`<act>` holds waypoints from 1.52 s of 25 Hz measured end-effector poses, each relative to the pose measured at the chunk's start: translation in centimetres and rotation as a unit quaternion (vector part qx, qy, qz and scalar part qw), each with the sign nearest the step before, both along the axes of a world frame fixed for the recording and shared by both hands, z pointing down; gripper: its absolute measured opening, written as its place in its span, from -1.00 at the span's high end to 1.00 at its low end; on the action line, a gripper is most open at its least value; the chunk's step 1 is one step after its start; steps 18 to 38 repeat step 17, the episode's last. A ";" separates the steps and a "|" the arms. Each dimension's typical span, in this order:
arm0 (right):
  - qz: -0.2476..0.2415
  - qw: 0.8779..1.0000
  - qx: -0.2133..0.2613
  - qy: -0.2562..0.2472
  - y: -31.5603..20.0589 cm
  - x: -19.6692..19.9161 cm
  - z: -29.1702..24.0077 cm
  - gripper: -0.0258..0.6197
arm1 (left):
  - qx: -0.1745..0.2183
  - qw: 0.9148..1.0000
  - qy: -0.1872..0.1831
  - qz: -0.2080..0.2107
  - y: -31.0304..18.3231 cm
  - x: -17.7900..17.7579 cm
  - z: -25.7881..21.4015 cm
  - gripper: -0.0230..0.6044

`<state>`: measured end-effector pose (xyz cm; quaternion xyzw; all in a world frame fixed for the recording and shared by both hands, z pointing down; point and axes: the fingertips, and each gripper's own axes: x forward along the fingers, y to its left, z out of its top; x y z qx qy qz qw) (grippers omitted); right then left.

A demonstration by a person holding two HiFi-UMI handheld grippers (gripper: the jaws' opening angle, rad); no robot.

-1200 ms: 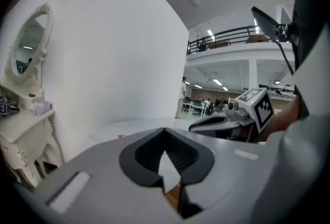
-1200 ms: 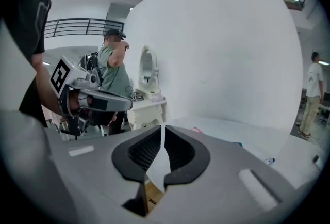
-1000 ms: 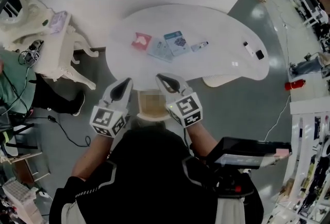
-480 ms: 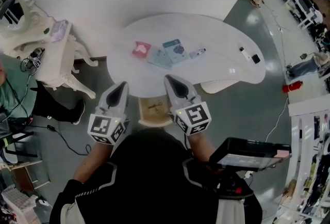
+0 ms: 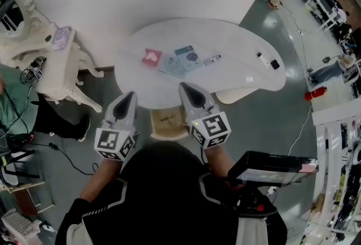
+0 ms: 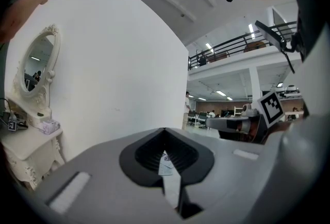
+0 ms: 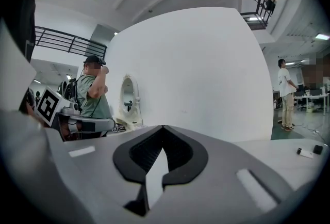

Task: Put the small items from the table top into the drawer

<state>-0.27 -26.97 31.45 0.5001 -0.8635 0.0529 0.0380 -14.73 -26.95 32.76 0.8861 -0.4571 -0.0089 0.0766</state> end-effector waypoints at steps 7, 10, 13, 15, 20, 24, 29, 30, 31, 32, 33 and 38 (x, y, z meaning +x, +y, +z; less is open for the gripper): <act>0.012 1.000 -0.001 0.003 0.1 0.7 -0.2 0.92 | 0.006 1.000 -0.002 -0.011 -0.2 -0.9 -0.4 0.93; 0.015 1.000 -0.003 0.003 0.2 0.9 -0.2 0.92 | 0.003 1.000 0.001 -0.011 -0.1 -0.8 -0.3 0.93; 0.013 1.000 -0.003 0.003 0.3 0.9 -0.3 0.92 | 0.004 1.000 0.001 -0.010 0.2 -0.7 -0.3 0.93; 0.013 1.000 -0.004 0.002 0.3 0.9 -0.2 0.92 | 0.004 1.000 0.000 -0.011 0.3 -0.6 -0.2 0.93; 0.013 1.000 -0.005 0.001 0.3 1.0 -0.1 0.92 | 0.003 1.000 -0.001 -0.012 0.3 -0.6 0.0 0.93; 0.013 1.000 -0.005 0.001 0.3 1.0 -0.1 0.92 | 0.003 1.000 -0.001 -0.012 0.3 -0.6 0.0 0.93; 0.013 1.000 -0.005 0.001 0.3 1.0 -0.1 0.92 | 0.003 1.000 -0.001 -0.012 0.3 -0.6 0.0 0.93; 0.013 1.000 -0.005 0.001 0.3 1.0 -0.1 0.92 | 0.003 1.000 -0.001 -0.012 0.3 -0.6 0.0 0.93; 0.013 1.000 -0.005 0.001 0.3 1.0 -0.1 0.92 | 0.003 1.000 -0.001 -0.012 0.3 -0.6 0.0 0.93; 0.013 1.000 -0.005 0.001 0.3 1.0 -0.1 0.92 | 0.003 1.000 -0.001 -0.012 0.3 -0.6 0.0 0.93; 0.013 1.000 -0.005 0.001 0.3 1.0 -0.1 0.92 | 0.003 1.000 -0.001 -0.012 0.3 -0.6 0.0 0.93; 0.013 1.000 -0.005 0.001 0.3 1.0 -0.1 0.92 | 0.003 1.000 -0.001 -0.012 0.3 -0.6 0.0 0.93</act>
